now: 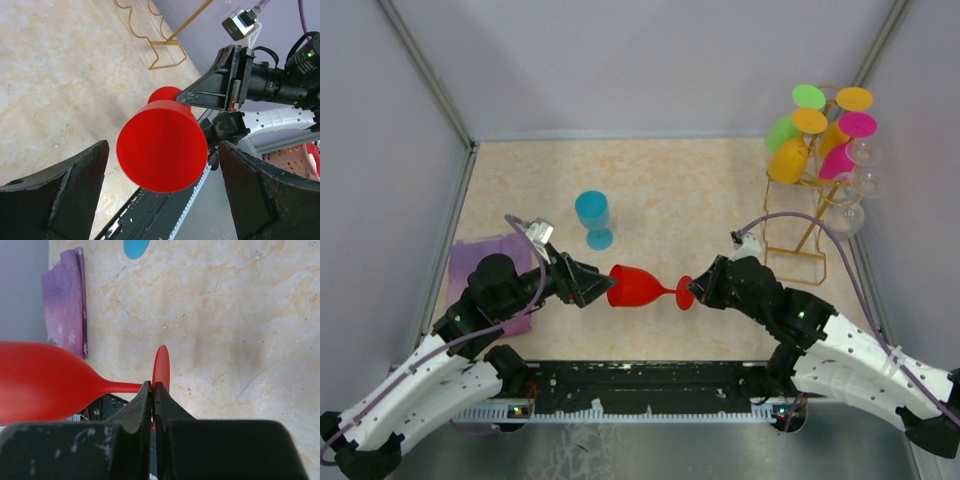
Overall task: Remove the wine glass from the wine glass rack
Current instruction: Place the wine glass at the center of the board.
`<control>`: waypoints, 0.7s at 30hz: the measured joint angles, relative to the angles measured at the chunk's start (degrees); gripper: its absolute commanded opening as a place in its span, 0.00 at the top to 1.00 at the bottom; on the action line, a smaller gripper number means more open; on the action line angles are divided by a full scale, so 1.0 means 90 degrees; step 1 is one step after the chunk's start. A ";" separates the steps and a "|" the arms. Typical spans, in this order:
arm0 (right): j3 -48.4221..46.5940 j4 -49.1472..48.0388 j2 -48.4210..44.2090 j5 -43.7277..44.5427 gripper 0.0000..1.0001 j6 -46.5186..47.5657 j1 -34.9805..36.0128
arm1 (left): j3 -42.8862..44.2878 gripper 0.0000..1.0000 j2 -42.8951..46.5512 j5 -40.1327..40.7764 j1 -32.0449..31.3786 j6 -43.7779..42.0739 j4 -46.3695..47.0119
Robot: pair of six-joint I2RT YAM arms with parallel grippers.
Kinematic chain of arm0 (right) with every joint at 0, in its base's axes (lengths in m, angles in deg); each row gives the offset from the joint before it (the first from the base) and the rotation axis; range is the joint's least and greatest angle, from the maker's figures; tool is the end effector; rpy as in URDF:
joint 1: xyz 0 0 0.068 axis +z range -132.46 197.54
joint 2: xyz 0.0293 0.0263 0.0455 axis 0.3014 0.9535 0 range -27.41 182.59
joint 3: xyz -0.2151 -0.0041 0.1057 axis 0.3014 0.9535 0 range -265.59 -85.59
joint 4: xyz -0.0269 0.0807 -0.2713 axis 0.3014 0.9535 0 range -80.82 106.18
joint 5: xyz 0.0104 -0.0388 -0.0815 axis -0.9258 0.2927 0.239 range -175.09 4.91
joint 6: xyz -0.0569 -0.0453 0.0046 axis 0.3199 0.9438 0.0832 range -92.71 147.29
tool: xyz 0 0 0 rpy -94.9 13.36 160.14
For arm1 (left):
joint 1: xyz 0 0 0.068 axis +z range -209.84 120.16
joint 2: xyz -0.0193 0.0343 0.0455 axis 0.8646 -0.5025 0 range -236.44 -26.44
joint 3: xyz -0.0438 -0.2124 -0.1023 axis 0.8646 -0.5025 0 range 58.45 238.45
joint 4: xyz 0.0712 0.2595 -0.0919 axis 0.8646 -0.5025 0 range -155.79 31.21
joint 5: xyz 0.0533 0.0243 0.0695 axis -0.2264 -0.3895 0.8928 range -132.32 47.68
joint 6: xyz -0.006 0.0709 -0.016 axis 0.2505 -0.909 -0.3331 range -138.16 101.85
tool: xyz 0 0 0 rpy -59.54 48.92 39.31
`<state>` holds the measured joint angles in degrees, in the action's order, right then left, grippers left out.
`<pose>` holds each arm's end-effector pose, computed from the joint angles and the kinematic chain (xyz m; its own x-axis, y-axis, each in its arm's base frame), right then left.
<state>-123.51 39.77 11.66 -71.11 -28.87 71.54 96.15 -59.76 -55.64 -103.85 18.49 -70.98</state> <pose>0.1439 0.1735 0.2429 -0.7241 0.3747 -0.5791 -0.1130 0.7638 0.6355 0.1512 -0.1654 0.3019 -0.5800 -0.2473 -0.7762 0.6158 0.4906 -0.6165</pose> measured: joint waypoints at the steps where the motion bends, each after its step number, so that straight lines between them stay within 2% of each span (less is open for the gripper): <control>1: 0.0000 -0.0005 -0.0032 0.0012 1.00 -0.0005 0.0000 | -0.0027 0.06 0.0078 0.0085 0.0002 0.0012 -0.0032; 9: 0.0007 -0.0078 -0.0372 0.0177 1.00 -0.0080 0.0000 | -0.0483 0.10 0.1258 0.1093 0.0002 0.0257 0.0061; 13: 0.0007 -0.0146 -0.0418 0.0206 1.00 -0.0075 0.0000 | -0.0522 0.16 0.1081 0.1144 0.0002 0.0328 0.0073; 21: 0.0007 -0.0265 -0.0418 0.0206 1.00 -0.0051 0.0000 | -0.0831 0.36 0.0075 0.0517 0.0002 0.0906 0.0986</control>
<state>-123.44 37.38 7.90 -69.25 -29.33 71.54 88.67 -59.08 -50.99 -103.82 26.64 -62.10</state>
